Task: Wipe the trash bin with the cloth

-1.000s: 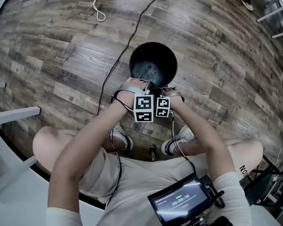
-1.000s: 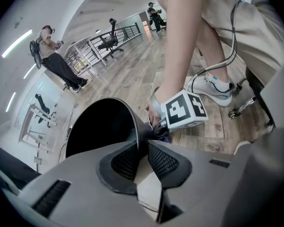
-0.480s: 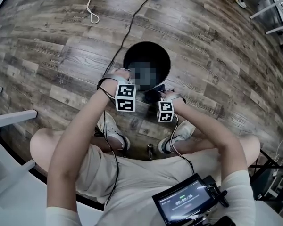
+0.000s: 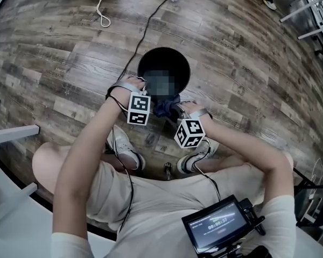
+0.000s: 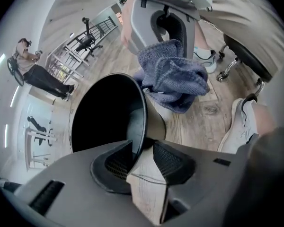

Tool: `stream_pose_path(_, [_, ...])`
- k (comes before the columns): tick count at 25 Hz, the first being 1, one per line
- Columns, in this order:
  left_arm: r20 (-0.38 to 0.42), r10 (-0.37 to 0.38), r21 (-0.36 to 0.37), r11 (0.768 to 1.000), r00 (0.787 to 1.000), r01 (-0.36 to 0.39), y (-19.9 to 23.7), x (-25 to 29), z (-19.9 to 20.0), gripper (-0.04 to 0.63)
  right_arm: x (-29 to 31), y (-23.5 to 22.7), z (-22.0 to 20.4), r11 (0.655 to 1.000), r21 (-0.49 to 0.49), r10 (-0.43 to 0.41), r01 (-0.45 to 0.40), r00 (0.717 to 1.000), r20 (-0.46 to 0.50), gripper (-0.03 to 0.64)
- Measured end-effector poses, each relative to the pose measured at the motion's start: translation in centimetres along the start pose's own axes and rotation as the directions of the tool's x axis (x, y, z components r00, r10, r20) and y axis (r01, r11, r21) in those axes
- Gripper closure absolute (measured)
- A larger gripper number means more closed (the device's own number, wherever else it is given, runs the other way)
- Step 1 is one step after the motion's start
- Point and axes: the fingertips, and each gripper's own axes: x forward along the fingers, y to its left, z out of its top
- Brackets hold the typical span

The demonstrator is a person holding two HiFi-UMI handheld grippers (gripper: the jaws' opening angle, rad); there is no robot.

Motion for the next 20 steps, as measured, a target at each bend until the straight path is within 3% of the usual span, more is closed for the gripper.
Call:
stream_pose_path(5, [0.042,-0.032,-0.013,0.999,0.999,0.033,-0.9,-0.4,1.5,0.467,1.0,-1.2,-0.7,1.0,0.006,-0.029,0.029,0.999,-0.017,0.552])
stream_pose_path(14, [0.108,-0.041,-0.074,0.996,0.993,0.049,-1.1,-0.7,3.6,0.497,6.0,0.8,-5.8,0.999,-0.046,0.02,-0.026,0.992,-0.122,0.552])
stream_pose_path(20, [0.131,-0.03,-0.194,0.979,0.991,0.055,-0.4,-0.5,5.2,0.505,11.6,2.9,-10.5,0.997,-0.059,0.039,-0.054,0.973,-0.229,0.552])
